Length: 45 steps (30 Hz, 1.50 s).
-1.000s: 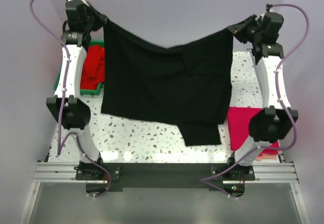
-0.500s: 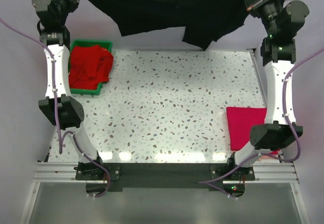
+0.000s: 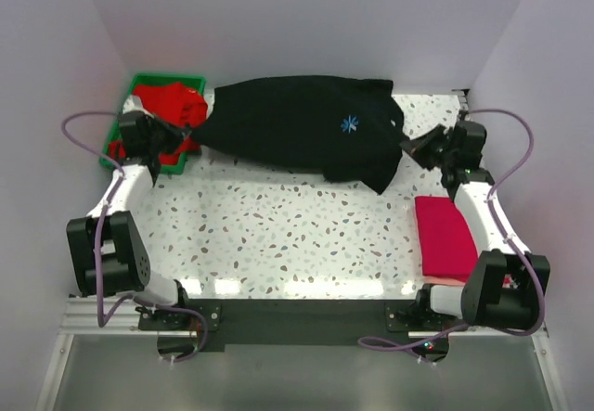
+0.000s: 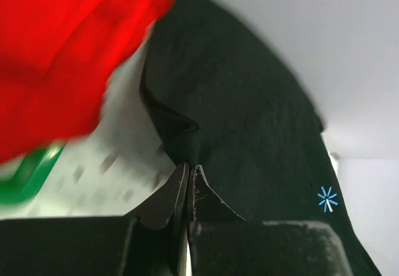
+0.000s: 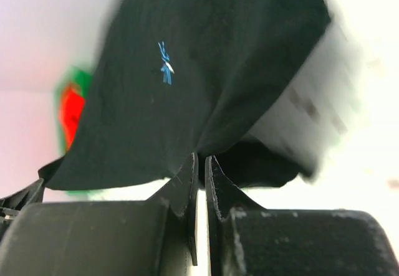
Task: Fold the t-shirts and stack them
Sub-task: Flatten the tshirt out, then fold the tshirt
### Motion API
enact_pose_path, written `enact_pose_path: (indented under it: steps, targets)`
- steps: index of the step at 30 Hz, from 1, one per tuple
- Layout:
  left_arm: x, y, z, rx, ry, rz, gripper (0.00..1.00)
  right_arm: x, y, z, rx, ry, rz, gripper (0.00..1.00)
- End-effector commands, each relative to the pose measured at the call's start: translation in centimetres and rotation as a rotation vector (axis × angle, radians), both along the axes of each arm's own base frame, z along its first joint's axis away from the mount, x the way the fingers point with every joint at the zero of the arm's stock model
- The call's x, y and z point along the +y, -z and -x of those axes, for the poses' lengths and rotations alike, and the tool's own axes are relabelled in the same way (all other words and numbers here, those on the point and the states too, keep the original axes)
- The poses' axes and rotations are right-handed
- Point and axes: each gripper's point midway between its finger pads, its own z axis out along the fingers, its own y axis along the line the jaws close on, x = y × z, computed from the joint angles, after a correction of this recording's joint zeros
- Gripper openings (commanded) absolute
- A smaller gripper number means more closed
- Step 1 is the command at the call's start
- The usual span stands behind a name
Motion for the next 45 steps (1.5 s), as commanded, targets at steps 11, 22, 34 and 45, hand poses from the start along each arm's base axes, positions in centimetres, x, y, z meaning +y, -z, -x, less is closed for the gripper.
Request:
enact_pose_path:
  steps: [11, 22, 34, 45]
  targets:
    - [0.3, 11.5, 13.6, 0.311, -0.135, -0.034, 0.0, -1.7, 10.5, 10.9, 0.349, -0.027, 0.218, 0.03]
    - [0.7, 11.7, 14.0, 0.337, -0.115, -0.094, 0.01, -2.1, 9.0, 10.0, 0.351, -0.019, 0.239, 0.01]
    - [1.1, 10.3, 6.2, 0.321, -0.07, -0.056, 0.0, -2.4, 7.1, 3.6, 0.325, -0.001, 0.202, 0.0]
    - [-0.3, 11.1, -1.3, 0.334, -0.033, -0.033, 0.0, -2.8, 9.0, -2.3, 0.364, 0.007, 0.164, 0.0]
